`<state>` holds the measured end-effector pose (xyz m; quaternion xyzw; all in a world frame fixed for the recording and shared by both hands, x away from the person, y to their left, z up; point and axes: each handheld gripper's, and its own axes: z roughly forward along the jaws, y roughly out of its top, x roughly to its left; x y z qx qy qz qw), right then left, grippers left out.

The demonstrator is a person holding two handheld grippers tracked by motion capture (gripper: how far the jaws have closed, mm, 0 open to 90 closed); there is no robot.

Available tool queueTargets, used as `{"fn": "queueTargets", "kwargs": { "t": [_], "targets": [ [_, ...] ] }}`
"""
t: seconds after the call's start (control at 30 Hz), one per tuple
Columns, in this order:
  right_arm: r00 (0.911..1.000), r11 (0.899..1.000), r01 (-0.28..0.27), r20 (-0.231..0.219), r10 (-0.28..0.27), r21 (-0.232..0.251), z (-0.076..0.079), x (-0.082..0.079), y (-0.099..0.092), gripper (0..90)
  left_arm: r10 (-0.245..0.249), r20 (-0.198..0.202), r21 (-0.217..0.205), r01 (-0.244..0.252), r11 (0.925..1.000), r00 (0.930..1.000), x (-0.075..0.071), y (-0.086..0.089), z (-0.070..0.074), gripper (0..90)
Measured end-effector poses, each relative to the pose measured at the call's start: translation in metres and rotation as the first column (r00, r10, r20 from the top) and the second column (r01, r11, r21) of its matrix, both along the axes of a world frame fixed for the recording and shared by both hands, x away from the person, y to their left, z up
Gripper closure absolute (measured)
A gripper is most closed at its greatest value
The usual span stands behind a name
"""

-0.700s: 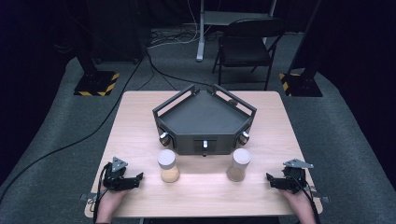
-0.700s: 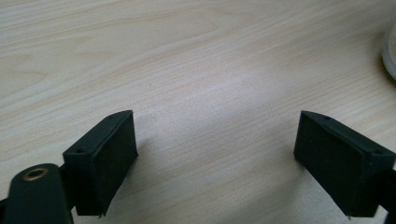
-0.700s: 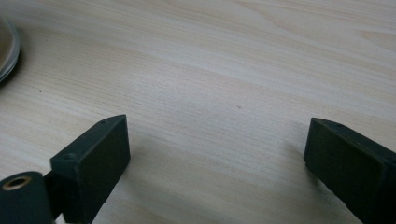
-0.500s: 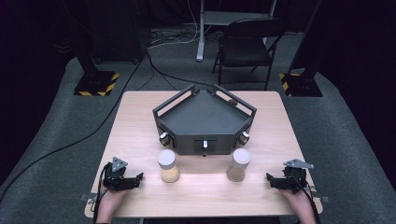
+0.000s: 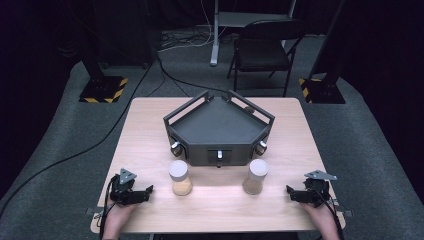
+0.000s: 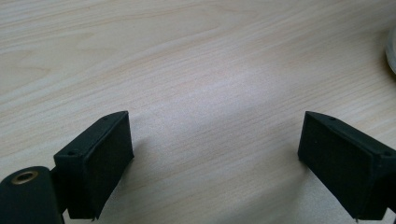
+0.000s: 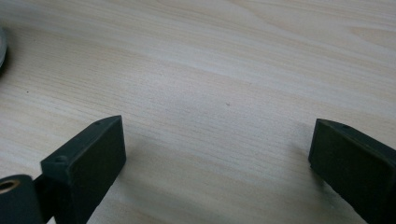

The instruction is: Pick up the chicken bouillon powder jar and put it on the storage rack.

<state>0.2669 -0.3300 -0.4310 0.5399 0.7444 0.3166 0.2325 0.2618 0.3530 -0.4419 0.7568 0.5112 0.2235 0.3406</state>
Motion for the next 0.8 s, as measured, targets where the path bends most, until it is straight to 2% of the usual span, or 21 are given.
{"fn": "queueTargets", "kwargs": {
  "t": [0.1, 0.27, 0.47, 0.57, 0.67, 0.8],
  "targets": [
    [1.0000, 1.000, 0.000, 0.002, 0.000, 0.001, 0.000, 0.000, 0.000, 2.9, -0.003, -0.001, -0.001, 0.003, 1.0000, 1.0000, 0.000, 0.001, 0.000, 9.8],
    [1.0000, 1.000, 0.004, 0.005, -0.004, 0.002, -0.001, -0.002, 0.000, 2.9, -0.001, -0.001, -0.054, 0.001, 0.9985, 1.0000, -0.003, 0.011, -0.002, 11.6],
    [1.0000, 1.000, -0.001, 0.001, 0.001, 0.001, -0.001, -0.001, -0.001, 2.3, -0.007, 0.002, -0.041, 0.007, 0.9991, 1.0000, -0.003, 0.010, -0.001, 12.2],
    [1.0000, 1.000, -0.002, 0.001, 0.002, 0.001, -0.001, -0.001, -0.001, 2.2, -0.015, -0.007, -0.062, 0.015, 0.9979, 0.9999, -0.002, 0.014, 0.000, 12.5],
    [1.0000, 1.000, -0.004, 0.001, 0.004, 0.000, -0.001, 0.000, -0.001, 2.0, -0.030, 0.001, -0.074, 0.030, 0.9968, 0.9996, -0.002, 0.018, 0.001, 12.5],
    [1.0000, 1.000, -0.004, 0.000, 0.004, 0.000, 0.000, 0.000, -0.001, 2.0, -0.037, 0.031, -0.094, 0.040, 0.9948, 0.9988, -0.007, 0.023, 0.006, 12.6]
  ]
}}
